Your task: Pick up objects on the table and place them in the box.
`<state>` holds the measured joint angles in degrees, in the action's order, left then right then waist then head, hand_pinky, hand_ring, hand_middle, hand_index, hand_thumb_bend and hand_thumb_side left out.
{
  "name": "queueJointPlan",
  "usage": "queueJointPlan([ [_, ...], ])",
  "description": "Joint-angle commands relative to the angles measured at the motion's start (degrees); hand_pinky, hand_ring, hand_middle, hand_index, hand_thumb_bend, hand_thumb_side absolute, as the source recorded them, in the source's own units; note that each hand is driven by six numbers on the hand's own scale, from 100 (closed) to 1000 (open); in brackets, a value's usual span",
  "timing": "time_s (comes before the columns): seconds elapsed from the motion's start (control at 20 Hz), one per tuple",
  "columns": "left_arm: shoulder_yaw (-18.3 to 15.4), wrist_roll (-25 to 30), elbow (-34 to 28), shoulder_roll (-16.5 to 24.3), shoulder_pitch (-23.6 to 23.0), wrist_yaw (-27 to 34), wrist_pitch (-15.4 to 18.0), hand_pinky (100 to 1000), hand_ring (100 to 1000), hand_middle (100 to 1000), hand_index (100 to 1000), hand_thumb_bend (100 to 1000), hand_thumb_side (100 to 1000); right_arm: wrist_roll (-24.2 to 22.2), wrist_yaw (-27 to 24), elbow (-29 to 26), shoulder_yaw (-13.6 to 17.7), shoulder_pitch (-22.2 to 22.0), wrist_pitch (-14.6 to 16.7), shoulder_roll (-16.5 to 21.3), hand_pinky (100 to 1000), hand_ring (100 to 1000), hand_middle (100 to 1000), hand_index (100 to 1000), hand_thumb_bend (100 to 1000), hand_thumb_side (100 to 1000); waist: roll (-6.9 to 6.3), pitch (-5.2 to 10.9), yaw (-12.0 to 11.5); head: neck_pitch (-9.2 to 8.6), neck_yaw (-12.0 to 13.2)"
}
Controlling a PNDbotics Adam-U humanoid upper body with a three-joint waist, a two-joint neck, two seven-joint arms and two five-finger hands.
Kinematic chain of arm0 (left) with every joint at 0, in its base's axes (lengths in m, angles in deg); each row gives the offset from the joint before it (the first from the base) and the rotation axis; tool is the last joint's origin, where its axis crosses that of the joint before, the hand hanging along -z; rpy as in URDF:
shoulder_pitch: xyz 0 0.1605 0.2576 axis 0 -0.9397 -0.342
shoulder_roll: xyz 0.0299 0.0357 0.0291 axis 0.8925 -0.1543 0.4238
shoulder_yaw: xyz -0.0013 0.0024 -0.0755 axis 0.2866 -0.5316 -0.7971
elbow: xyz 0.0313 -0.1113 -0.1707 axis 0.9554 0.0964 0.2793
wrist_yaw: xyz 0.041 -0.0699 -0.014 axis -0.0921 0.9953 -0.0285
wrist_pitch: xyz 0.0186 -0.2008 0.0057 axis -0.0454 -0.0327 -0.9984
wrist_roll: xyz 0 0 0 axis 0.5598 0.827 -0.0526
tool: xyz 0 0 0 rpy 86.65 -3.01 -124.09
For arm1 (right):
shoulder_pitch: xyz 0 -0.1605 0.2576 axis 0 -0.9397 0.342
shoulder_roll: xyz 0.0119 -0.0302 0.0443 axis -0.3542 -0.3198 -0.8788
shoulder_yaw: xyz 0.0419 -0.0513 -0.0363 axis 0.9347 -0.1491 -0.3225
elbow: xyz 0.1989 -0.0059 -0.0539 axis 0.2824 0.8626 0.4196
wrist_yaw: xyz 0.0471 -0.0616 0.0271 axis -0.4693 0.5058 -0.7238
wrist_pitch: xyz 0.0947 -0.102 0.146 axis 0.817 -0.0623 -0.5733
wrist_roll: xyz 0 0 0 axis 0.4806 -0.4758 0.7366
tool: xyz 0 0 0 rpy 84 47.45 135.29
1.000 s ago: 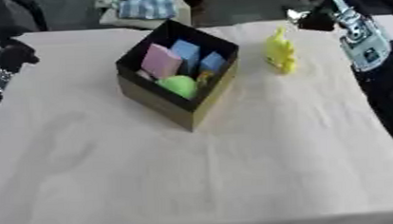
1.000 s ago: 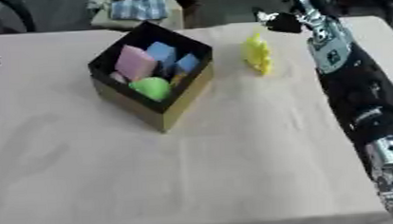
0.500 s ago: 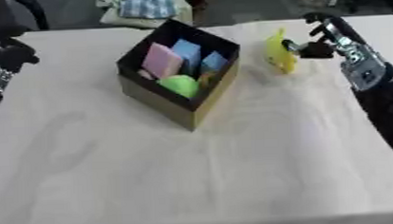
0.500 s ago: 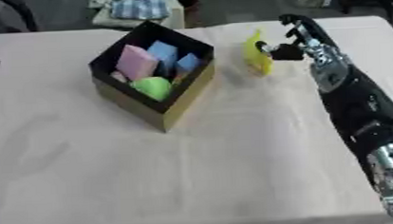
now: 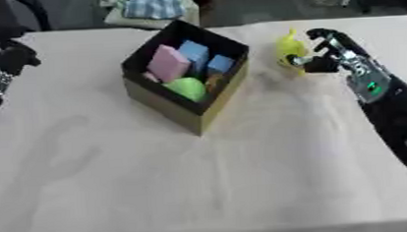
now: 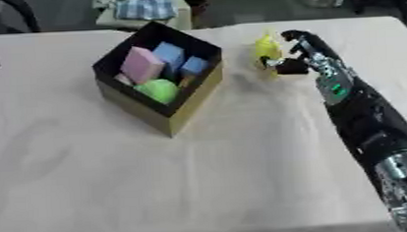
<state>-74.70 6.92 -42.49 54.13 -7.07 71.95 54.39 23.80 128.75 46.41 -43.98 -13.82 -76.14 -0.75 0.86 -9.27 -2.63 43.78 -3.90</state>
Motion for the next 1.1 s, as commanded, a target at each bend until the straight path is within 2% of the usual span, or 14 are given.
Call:
queueJointPlan([
  [0.05, -0.4, 0.1, -0.7, 0.8, 0.8, 0.2, 0.1, 768, 610, 567, 806, 500, 675, -1.0, 1.5, 0.3, -0.3, 0.9, -0.1, 0.5, 671, 770, 850, 917, 421, 469, -0.76, -0.02, -0.1, -0.18, -0.1],
  [0.3, -0.4, 0.2, -0.7, 0.6, 0.9, 0.3, 0.2, 768, 610, 567, 806, 500, 675, -2.2, 2.9, 0.4, -0.4, 0.8, 0.2, -0.3, 666, 759, 803, 876, 354, 431, -0.82, -0.03, -0.2, -0.15, -0.3],
  [0.5, -0.4, 0.2, -0.7, 0.6, 0.9, 0.3, 0.2, 768, 610, 567, 806, 499, 675, -0.4, 3.9, -0.3, -0.3, 0.6, 0.3, -0.7, 641, 721, 723, 770, 268, 340, -0.89, -0.01, -0.3, -0.19, -0.4],
  [0.65, -0.4, 0.2, -0.7, 0.6, 0.9, 0.3, 0.2, 769, 610, 567, 806, 498, 675, 3.3, 4.9, -0.9, -0.2, 0.4, 0.2, -0.9, 607, 662, 607, 661, 110, 192, -0.91, -0.02, -0.4, -0.23, -0.4],
  [0.8, -0.3, 0.2, -0.7, 0.6, 1.0, 0.4, 0.2, 769, 610, 567, 806, 497, 676, 8.5, 5.4, -1.6, 0.1, 0.2, 0.3, -1.2, 571, 612, 533, 580, 100, 100, -0.91, -0.03, -0.5, -0.22, -0.4],
  [1.0, -0.4, 0.2, -0.8, 0.6, 1.0, 0.4, 0.2, 769, 610, 567, 806, 496, 676, 15.8, 5.2, -2.4, 0.3, 0.1, 0.7, -1.4, 511, 550, 434, 466, 100, 100, -0.92, -0.05, -0.5, -0.22, -0.4],
  [1.1, -0.4, 0.2, -0.7, 0.6, 0.9, 0.4, 0.2, 769, 610, 567, 806, 495, 676, 18.8, 5.0, -3.2, 0.0, 0.0, 1.6, -1.5, 502, 541, 420, 452, 100, 100, -0.93, -0.06, -0.4, -0.21, -0.3],
])
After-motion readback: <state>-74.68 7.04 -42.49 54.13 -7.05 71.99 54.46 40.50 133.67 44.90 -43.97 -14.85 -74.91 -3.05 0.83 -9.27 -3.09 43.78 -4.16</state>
